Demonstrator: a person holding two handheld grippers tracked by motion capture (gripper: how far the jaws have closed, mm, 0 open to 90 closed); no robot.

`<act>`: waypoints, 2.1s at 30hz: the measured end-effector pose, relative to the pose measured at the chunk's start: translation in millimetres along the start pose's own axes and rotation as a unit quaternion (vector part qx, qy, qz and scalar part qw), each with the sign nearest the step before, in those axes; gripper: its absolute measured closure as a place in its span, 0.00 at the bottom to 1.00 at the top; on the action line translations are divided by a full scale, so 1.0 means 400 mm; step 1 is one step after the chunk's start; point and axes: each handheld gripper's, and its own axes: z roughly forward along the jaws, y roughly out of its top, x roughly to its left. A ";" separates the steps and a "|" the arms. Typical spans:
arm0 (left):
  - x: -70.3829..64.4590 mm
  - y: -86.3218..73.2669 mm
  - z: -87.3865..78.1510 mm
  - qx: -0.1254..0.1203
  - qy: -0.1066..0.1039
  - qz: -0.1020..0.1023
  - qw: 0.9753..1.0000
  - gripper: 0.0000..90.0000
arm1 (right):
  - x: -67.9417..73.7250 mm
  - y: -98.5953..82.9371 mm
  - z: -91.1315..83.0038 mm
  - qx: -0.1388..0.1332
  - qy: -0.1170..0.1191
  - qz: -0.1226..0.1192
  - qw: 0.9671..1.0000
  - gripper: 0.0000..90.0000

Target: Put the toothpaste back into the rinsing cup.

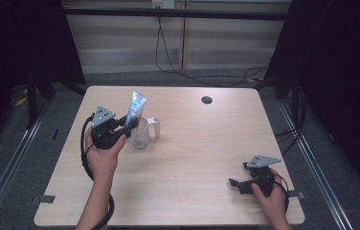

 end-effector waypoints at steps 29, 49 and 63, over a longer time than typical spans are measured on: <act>0.019 0.023 0.063 -0.005 0.015 0.004 1.000 0.75 | 0.000 0.000 0.000 0.000 0.000 -0.001 1.000 0.12; 0.017 0.027 0.112 -0.004 0.020 0.012 1.000 0.75 | 0.000 0.000 0.000 0.000 0.000 0.000 1.000 0.12; 0.024 0.003 0.154 0.002 0.029 0.007 1.000 0.74 | 0.000 0.000 0.000 0.000 0.000 -0.001 1.000 0.12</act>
